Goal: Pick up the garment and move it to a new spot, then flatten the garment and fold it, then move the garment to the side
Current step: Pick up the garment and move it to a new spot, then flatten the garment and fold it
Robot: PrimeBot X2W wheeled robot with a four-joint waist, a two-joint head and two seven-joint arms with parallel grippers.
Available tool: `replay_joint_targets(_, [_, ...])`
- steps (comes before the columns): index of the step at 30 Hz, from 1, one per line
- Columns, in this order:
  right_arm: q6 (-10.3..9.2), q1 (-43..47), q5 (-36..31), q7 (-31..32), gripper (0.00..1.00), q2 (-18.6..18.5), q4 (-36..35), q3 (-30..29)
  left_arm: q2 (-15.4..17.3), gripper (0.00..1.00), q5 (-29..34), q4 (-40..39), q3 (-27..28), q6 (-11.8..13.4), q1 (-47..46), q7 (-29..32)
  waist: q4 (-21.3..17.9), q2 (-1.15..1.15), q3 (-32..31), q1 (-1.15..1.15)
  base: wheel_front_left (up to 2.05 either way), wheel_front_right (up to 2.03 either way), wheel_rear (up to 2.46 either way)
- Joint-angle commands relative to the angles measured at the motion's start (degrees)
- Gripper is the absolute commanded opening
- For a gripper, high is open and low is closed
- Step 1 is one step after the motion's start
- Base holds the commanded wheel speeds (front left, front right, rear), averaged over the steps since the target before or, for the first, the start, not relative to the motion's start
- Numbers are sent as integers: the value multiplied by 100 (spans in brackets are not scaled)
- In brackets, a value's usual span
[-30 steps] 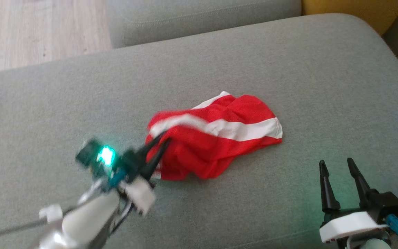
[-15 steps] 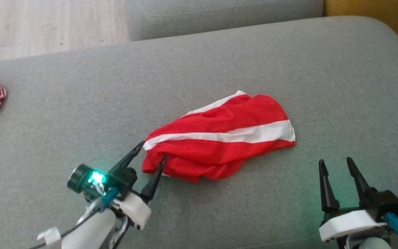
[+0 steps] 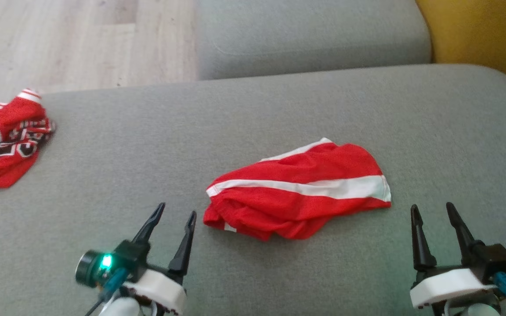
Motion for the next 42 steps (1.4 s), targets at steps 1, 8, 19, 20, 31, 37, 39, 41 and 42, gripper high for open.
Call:
replay_joint_targets(1, [37,-91,12,-63,100,-37,-221,97,8,100,-65,-251,389,74,-75,-55,124,0,-125,1,0,0,0])
replay_joint_targets(8, [37,22,102,-63,100,-37,-301,156,-193,100,-115,-653,1064,313,688,-55,331,0,-363,1,0,0,0])
replay_joint_targets(19, [37,242,303,-63,100,-37,-197,357,-417,100,-64,-746,1580,195,1424,-55,473,0,-600,1,0,0,0])
replay_joint_targets(20, [37,251,314,-63,100,-37,-185,366,-434,100,-57,-734,1607,178,1446,-55,477,0,-610,1,0,0,0])
replay_joint_targets(31, [37,265,420,-63,100,-37,84,404,-550,100,87,-648,1774,47,1496,-56,480,0,-636,1,0,0,0])
replay_joint_targets(37, [37,232,412,-63,100,-37,162,396,-600,100,174,-629,1852,-7,1490,-56,482,0,-618,1,0,0,0])
replay_joint_targets(39, [37,223,411,-63,100,-37,180,390,-616,100,202,-625,1874,-24,1487,-56,486,0,-613,1,0,0,0])
replay_joint_targets(41, [37,215,408,-63,100,-37,195,387,-630,100,227,-619,1897,-37,1485,-56,488,0,-607,1,0,0,0])
replay_joint_targets(42, [37,211,406,-63,100,-37,202,387,-637,100,239,-617,1908,-43,1484,-56,490,0,-604,1,0,0,0])
